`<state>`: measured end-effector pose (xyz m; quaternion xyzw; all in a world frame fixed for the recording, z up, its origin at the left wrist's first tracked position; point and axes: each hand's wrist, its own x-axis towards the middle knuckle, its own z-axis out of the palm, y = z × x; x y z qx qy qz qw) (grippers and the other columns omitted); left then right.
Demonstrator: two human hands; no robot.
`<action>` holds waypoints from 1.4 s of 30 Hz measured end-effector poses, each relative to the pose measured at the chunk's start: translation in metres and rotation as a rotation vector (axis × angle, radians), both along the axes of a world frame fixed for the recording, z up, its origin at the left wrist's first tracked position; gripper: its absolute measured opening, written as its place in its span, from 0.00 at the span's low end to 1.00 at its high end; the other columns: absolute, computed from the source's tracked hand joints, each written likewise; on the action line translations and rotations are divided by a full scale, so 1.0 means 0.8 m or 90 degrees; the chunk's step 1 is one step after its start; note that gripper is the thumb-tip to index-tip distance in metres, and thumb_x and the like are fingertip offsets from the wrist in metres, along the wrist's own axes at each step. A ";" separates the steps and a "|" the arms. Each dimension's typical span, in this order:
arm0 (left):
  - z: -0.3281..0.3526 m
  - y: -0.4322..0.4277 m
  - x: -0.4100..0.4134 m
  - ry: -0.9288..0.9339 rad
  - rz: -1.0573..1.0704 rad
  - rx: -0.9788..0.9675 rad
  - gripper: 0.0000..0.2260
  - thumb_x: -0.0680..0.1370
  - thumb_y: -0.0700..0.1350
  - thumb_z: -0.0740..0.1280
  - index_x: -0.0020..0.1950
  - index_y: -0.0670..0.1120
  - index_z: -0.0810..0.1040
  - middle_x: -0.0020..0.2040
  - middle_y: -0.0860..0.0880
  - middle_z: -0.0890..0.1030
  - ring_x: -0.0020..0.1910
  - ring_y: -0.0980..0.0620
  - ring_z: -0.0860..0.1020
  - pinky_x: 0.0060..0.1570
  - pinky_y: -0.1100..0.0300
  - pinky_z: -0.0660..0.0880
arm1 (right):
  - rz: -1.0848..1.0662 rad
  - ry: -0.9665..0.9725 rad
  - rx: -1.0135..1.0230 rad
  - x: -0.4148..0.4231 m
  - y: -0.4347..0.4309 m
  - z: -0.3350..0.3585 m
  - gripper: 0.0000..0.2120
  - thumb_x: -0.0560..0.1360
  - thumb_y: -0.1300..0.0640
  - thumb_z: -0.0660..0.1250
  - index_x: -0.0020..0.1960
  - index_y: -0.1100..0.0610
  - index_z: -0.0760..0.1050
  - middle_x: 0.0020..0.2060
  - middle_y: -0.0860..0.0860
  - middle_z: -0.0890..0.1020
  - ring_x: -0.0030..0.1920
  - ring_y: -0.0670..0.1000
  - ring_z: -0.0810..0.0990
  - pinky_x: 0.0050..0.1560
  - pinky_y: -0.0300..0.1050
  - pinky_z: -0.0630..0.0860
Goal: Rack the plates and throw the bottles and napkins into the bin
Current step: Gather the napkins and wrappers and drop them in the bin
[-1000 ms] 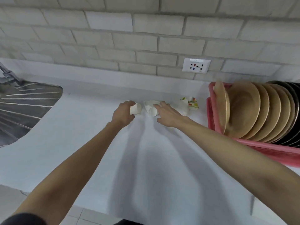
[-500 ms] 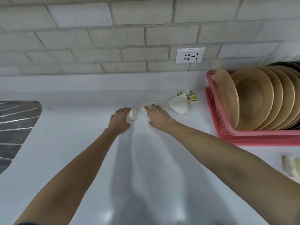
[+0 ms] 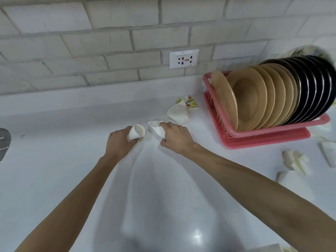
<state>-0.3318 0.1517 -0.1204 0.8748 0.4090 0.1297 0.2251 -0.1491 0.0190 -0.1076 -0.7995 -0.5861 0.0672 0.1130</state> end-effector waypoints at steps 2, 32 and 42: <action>0.007 -0.022 0.010 -0.044 0.022 -0.069 0.09 0.76 0.52 0.71 0.53 0.52 0.78 0.40 0.52 0.82 0.41 0.46 0.80 0.37 0.55 0.73 | -0.033 0.074 0.029 0.008 -0.029 0.013 0.27 0.72 0.52 0.65 0.70 0.54 0.67 0.48 0.52 0.80 0.47 0.57 0.79 0.44 0.49 0.75; 0.009 -0.588 0.147 -0.141 -0.233 -0.438 0.22 0.67 0.50 0.74 0.61 0.60 0.76 0.51 0.66 0.80 0.50 0.61 0.78 0.45 0.67 0.73 | -0.418 0.486 0.267 0.056 -0.692 0.030 0.18 0.73 0.55 0.70 0.63 0.51 0.78 0.49 0.42 0.83 0.49 0.42 0.81 0.47 0.37 0.77; -0.024 -0.678 0.237 -0.031 -0.383 -0.533 0.21 0.68 0.51 0.73 0.60 0.61 0.76 0.55 0.62 0.81 0.54 0.61 0.79 0.48 0.67 0.74 | -0.636 0.488 0.255 0.082 -0.797 -0.002 0.17 0.74 0.51 0.69 0.62 0.47 0.76 0.48 0.37 0.80 0.50 0.44 0.79 0.49 0.43 0.80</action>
